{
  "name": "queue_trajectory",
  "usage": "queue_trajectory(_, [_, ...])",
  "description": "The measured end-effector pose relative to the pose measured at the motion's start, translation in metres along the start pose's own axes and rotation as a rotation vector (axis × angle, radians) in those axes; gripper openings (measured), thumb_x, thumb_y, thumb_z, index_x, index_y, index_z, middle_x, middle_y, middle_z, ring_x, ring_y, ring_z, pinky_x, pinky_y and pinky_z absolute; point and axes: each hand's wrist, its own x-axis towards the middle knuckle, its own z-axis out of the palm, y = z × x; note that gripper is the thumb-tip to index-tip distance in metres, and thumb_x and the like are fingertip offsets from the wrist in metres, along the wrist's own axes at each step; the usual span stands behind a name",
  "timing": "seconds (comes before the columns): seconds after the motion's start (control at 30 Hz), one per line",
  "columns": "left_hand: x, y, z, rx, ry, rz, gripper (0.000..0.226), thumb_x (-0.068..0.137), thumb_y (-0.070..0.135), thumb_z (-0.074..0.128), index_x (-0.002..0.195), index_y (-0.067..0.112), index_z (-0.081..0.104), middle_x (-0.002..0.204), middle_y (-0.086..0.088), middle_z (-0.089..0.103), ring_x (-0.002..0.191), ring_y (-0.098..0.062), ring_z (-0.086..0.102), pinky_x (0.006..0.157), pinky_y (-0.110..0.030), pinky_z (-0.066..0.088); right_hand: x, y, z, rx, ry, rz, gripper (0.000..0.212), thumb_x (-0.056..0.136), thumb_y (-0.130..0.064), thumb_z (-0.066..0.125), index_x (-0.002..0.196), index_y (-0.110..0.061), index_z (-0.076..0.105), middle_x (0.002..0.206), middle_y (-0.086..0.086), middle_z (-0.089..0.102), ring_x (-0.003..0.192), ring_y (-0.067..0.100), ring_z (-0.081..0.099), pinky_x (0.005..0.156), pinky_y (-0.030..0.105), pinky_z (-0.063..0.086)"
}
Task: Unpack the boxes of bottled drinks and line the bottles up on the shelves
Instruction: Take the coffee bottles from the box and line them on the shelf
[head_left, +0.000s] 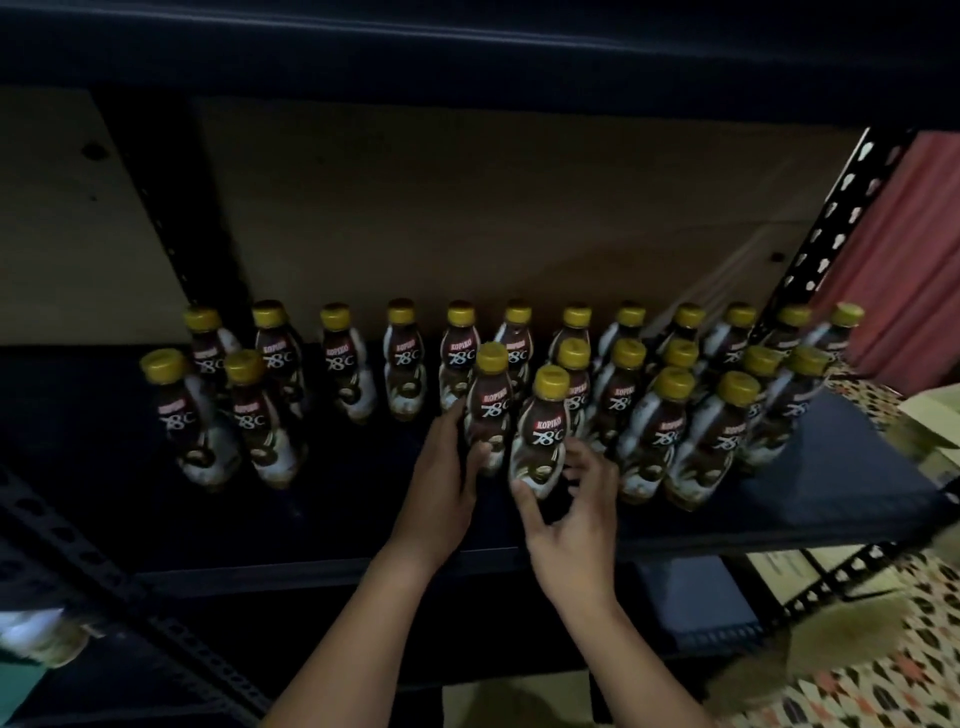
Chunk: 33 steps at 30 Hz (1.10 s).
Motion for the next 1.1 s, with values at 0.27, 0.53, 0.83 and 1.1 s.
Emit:
queue_trajectory(0.27, [-0.030,-0.019,-0.077,0.063,0.077,-0.127,0.052,0.105,0.022,0.052,0.155,0.030,0.037,0.149,0.014,0.052,0.140,0.002,0.044,0.118,-0.034,0.039,0.004,-0.031,0.030,0.113,-0.164,0.099,0.063,0.079,-0.021,0.086,0.118,-0.039,0.039,0.109,-0.024,0.055,0.102,-0.012,0.055,0.077,0.009,0.047])
queue_trajectory(0.53, [-0.036,-0.024,-0.113,0.054,0.090,-0.140,0.058,0.106,0.016,0.050,0.156,0.039,0.033,0.154,0.019,0.046,0.144,0.001,0.038,0.120,-0.031,0.036,0.014,-0.053,0.078,0.095,-0.312,0.077,0.073,0.081,-0.026,0.084,0.141,-0.026,0.043,0.135,-0.007,0.048,0.128,0.014,0.051,0.103,0.028,0.046])
queue_trajectory(0.83, [-0.050,-0.019,-0.083,0.291,0.500,-0.123,0.048,0.090,0.034,0.078,0.133,0.023,0.061,0.116,0.018,0.070,0.105,0.008,0.065,0.088,-0.006,0.048,0.015,-0.064,0.100,0.059,-0.324,0.044,0.071,0.080,-0.029,0.081,0.139,-0.022,0.041,0.138,-0.001,0.046,0.132,0.017,0.043,0.108,0.030,0.038])
queue_trajectory(1.1, [-0.050,-0.029,-0.087,0.381,0.510,-0.049,0.043,0.093,0.030,0.076,0.133,0.018,0.065,0.122,0.009,0.071,0.115,0.001,0.065,0.095,-0.020,0.054,0.008,-0.058,0.101,0.025,-0.387,-0.003,0.071,0.089,-0.029,0.072,0.149,-0.017,0.036,0.145,0.000,0.044,0.137,0.017,0.040,0.112,0.034,0.038])
